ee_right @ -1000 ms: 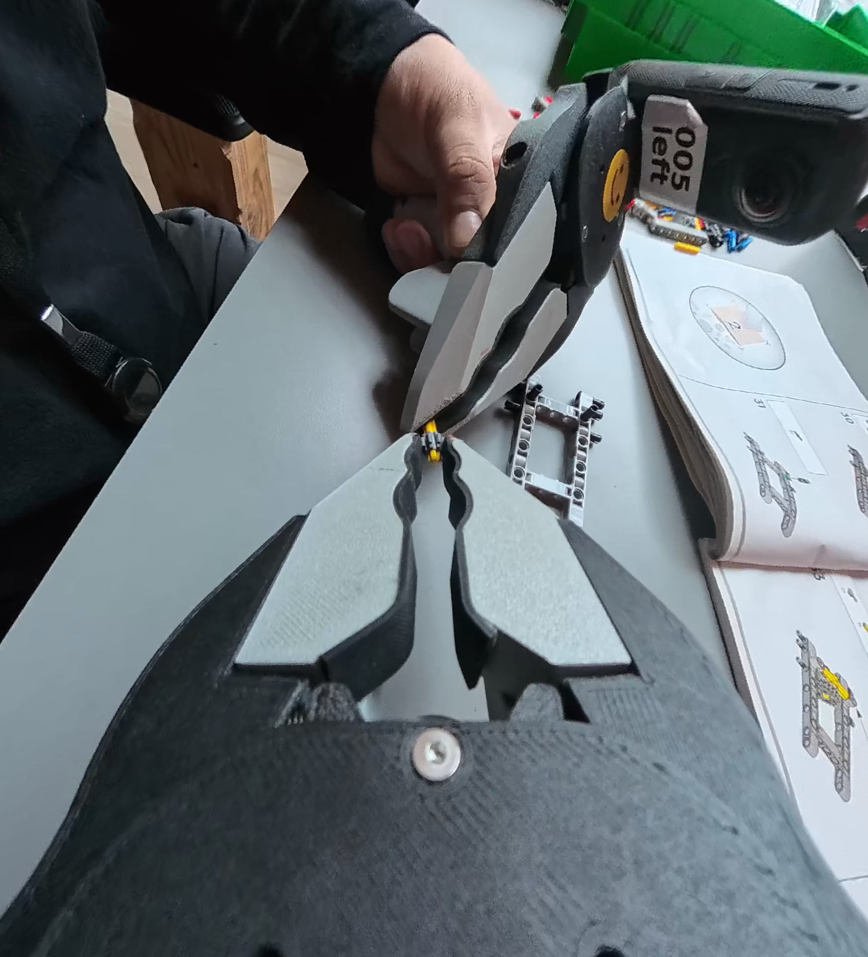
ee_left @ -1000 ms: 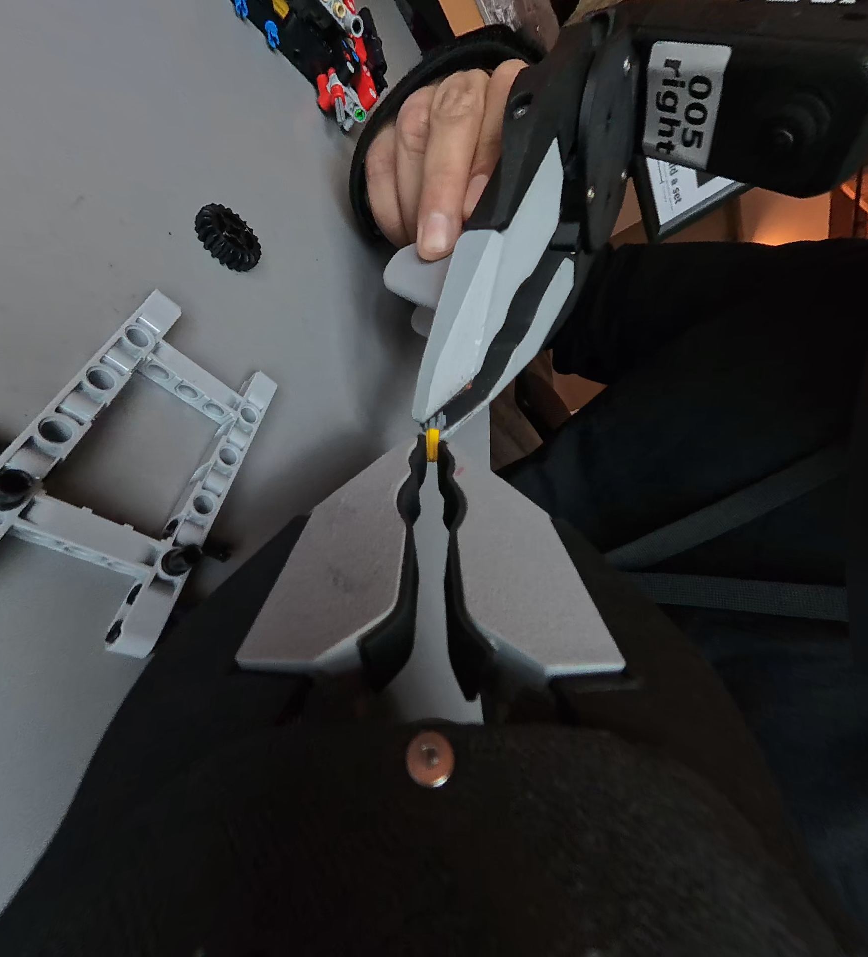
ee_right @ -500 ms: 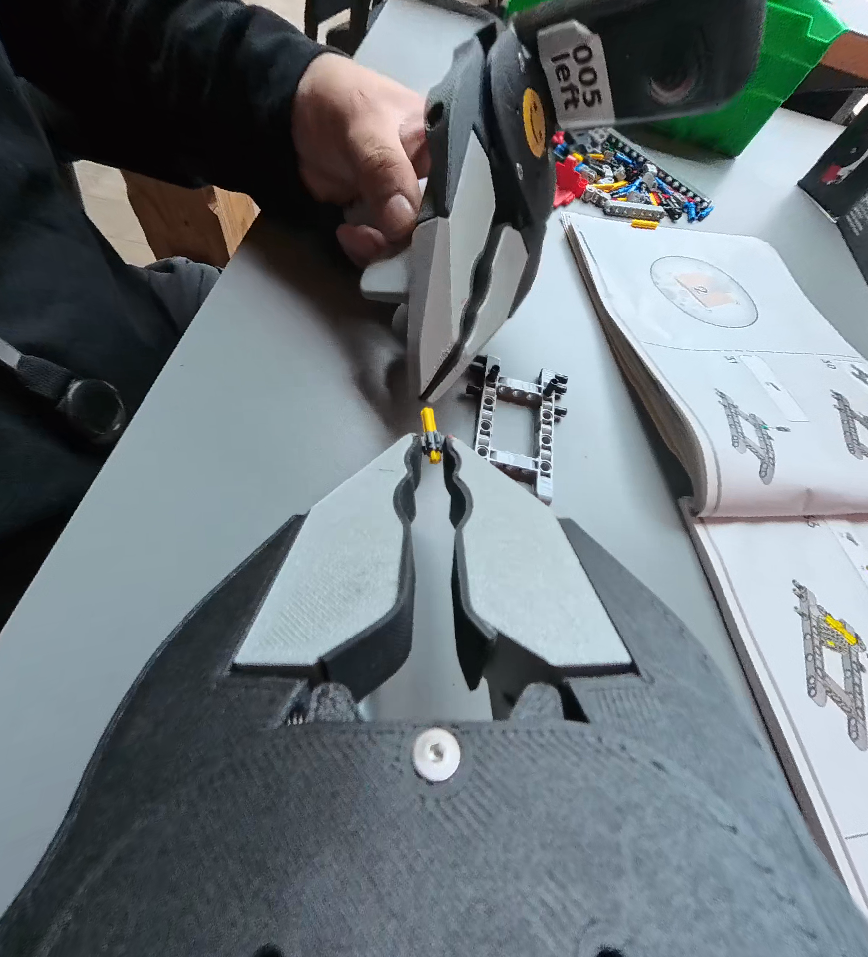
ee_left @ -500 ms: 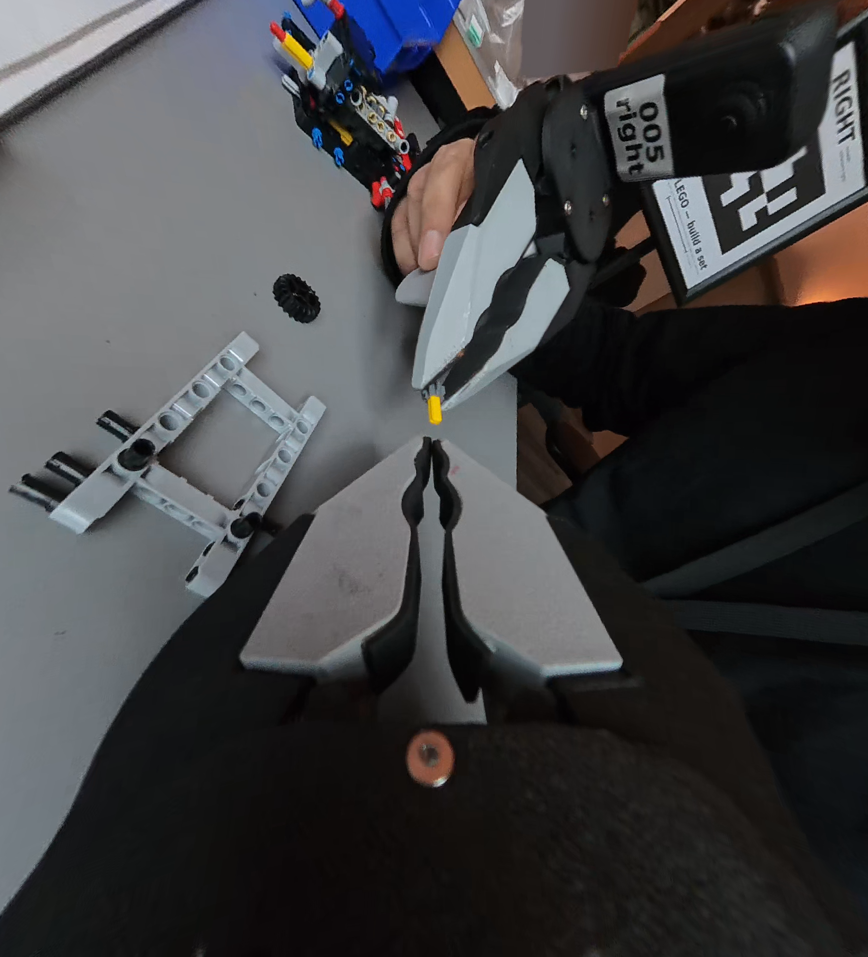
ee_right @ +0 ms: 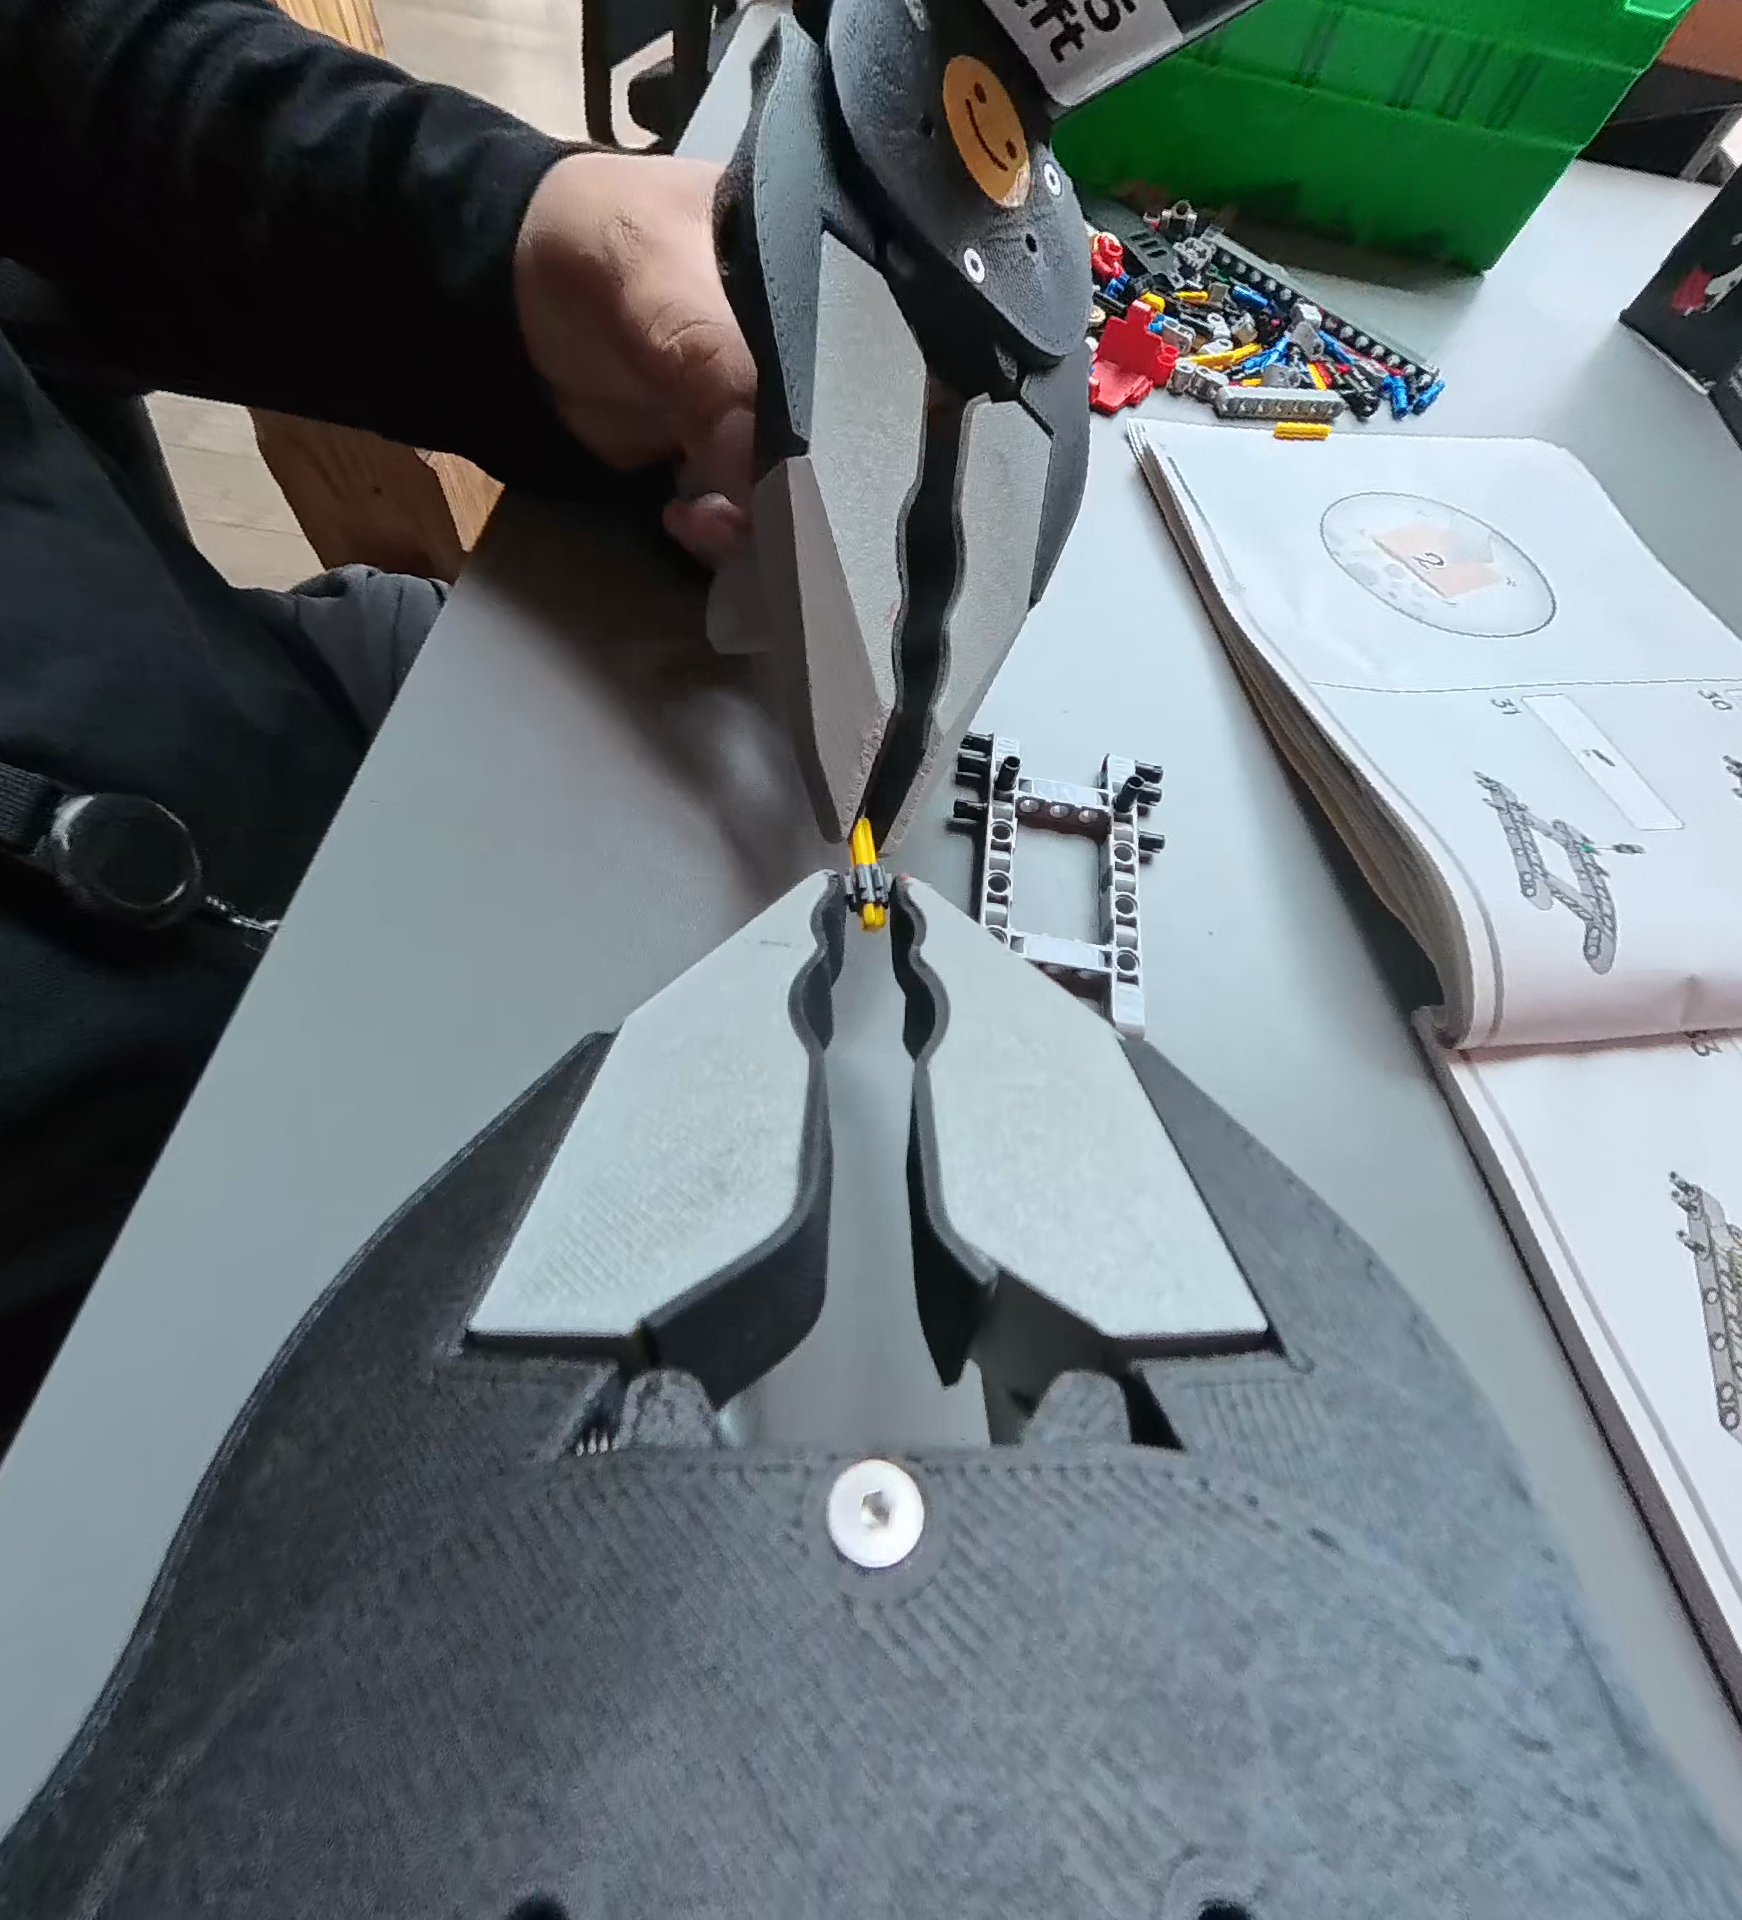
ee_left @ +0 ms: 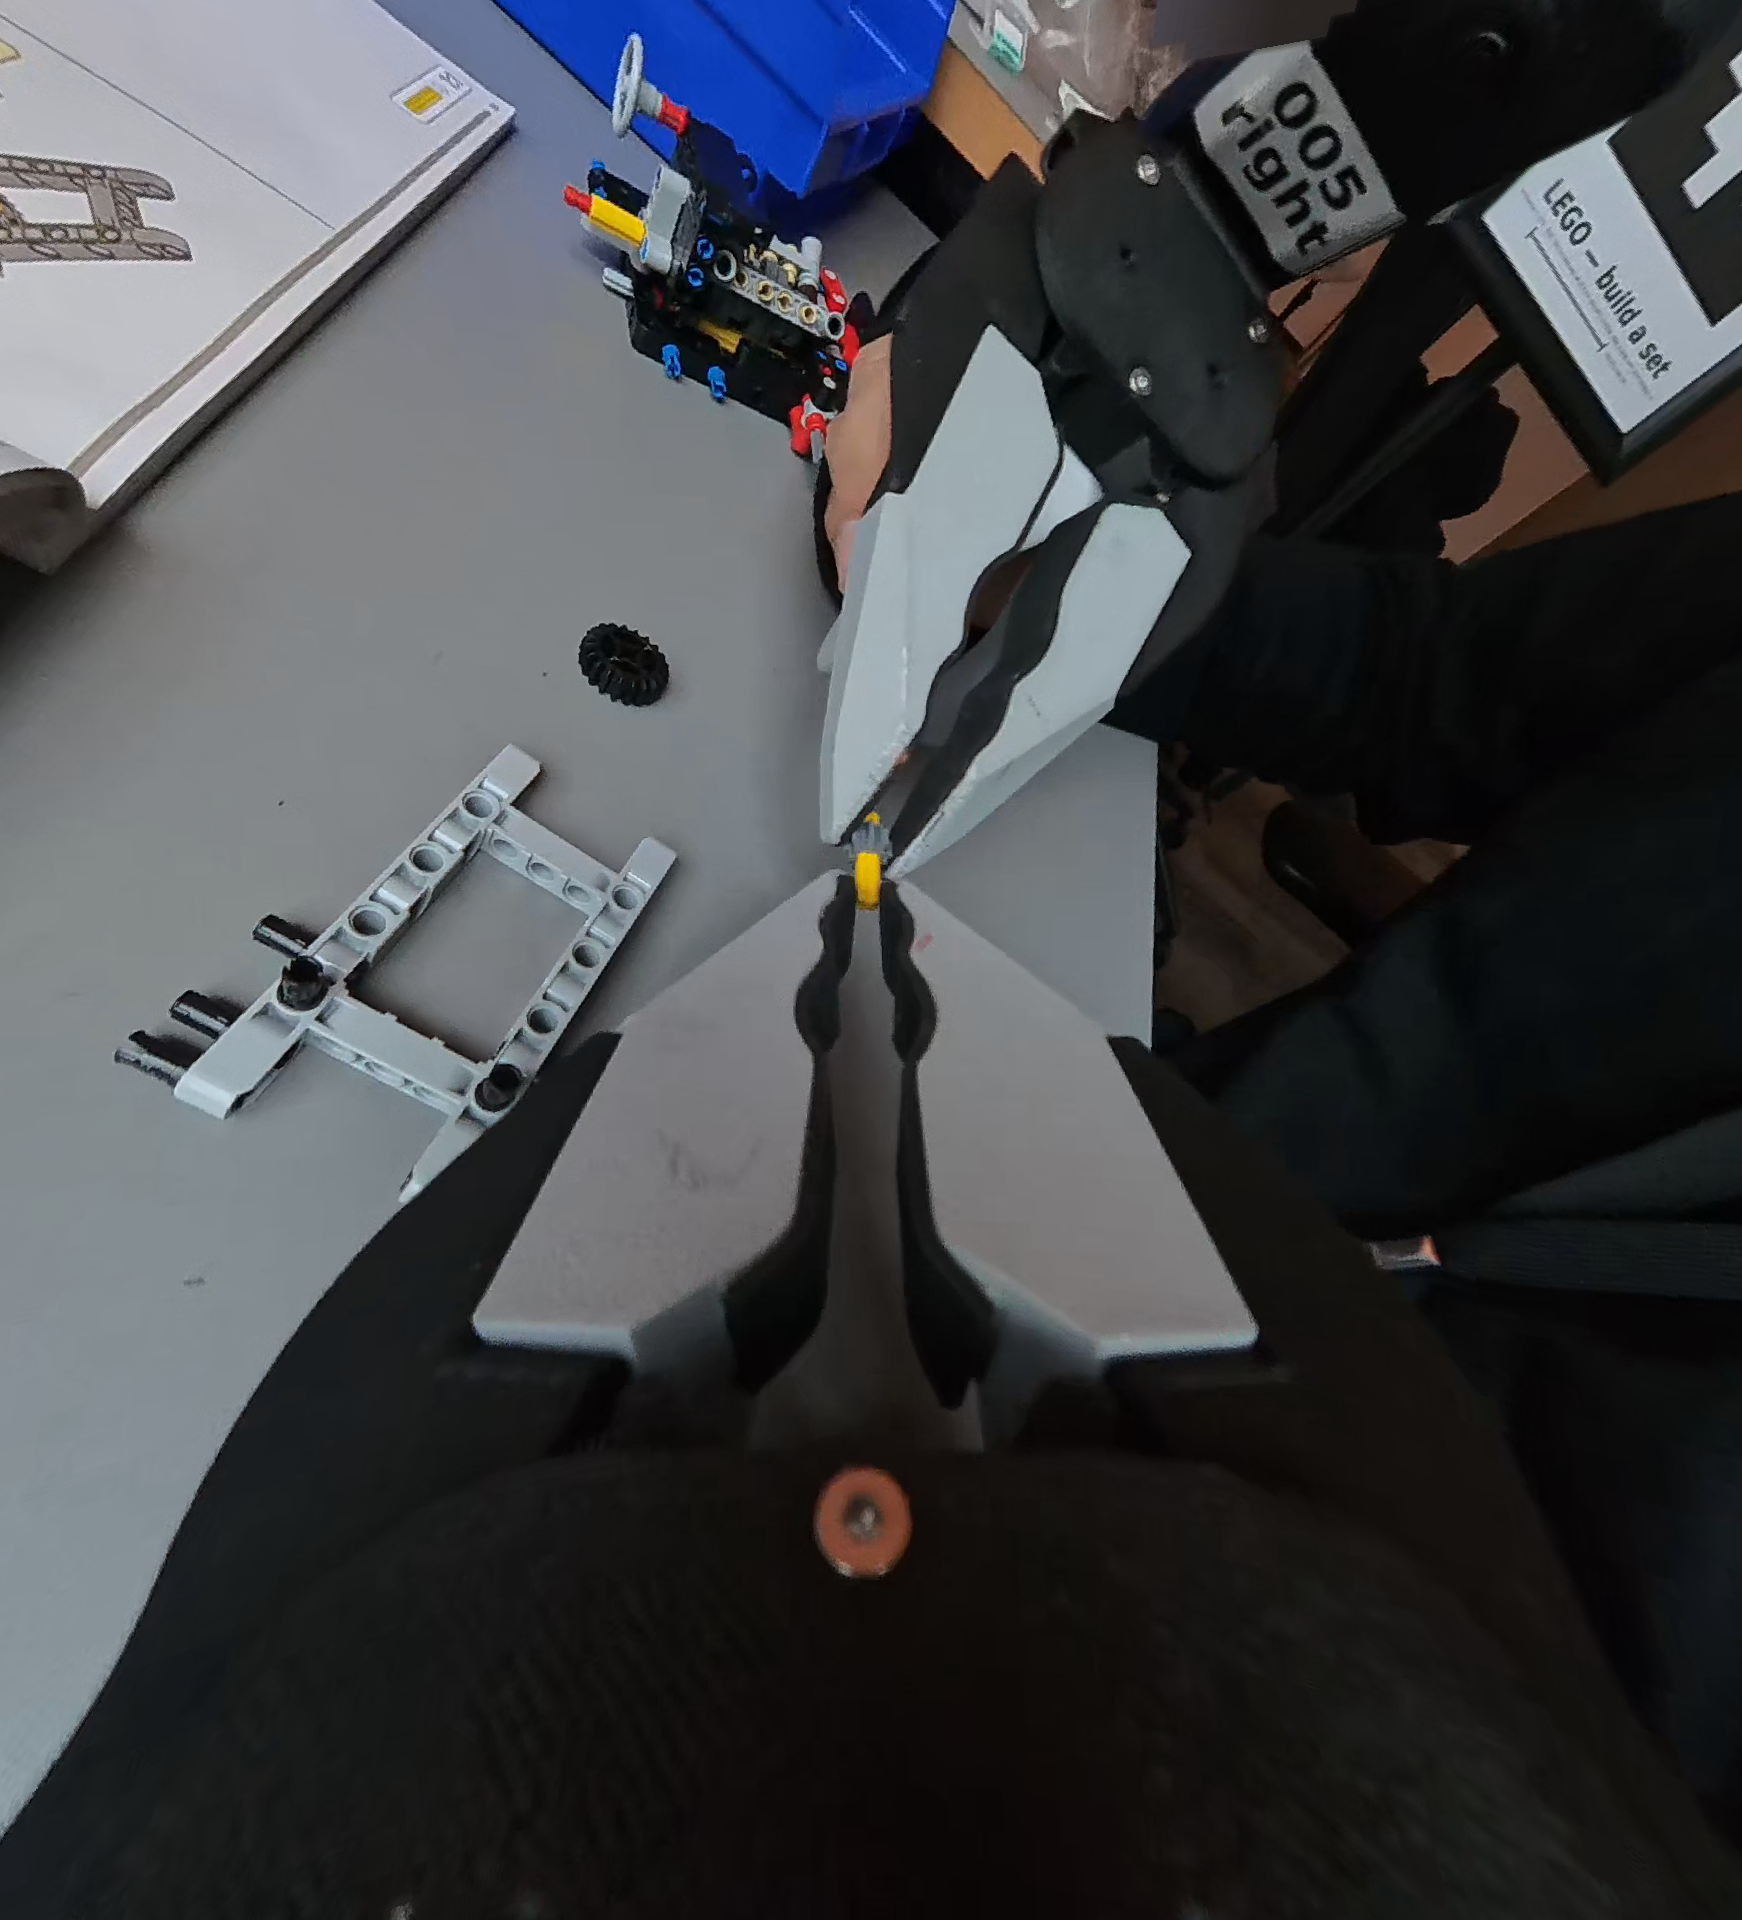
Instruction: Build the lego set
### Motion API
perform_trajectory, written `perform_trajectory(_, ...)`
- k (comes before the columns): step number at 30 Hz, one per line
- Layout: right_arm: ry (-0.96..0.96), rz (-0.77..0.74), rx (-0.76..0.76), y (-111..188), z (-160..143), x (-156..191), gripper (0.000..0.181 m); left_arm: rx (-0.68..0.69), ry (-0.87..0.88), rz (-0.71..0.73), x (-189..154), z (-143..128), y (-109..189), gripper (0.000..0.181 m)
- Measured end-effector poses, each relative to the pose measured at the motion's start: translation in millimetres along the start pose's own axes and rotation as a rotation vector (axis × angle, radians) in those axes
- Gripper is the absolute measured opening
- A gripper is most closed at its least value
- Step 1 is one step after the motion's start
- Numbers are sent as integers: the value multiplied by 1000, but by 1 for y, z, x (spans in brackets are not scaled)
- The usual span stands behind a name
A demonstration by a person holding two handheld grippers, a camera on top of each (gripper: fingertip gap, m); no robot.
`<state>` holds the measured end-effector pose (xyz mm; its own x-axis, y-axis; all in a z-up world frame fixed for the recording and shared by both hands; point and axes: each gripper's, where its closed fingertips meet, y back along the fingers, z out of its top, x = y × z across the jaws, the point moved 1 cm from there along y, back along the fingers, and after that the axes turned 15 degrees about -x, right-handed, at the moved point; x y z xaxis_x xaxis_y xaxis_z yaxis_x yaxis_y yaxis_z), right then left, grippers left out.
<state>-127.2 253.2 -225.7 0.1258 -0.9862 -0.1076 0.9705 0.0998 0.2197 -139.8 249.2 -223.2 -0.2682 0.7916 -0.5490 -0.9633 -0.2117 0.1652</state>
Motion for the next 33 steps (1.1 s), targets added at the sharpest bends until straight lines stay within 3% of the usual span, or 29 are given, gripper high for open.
perform_trajectory(9, -21, 2, -51, -1, 8, 2, 7, -51, 40, -52, -5, 6, 6, 2)
perform_trajectory(12, -37, -40, -44, 0, 6, -5, 19, -83, 24, -24, 0, 11, 11, 2)
perform_trajectory(17, -97, -89, -64, 3, 7, -16, 19, -118, 43, -5, 5, 15, 19, 2)
perform_trajectory(25, -49, -114, -36, -4, 5, -16, 16, -136, 74, -44, 2, 16, 18, 2)
perform_trajectory(33, -15, -125, -58, -7, 10, -17, 23, -166, 120, -84, -1, 20, 15, 2)
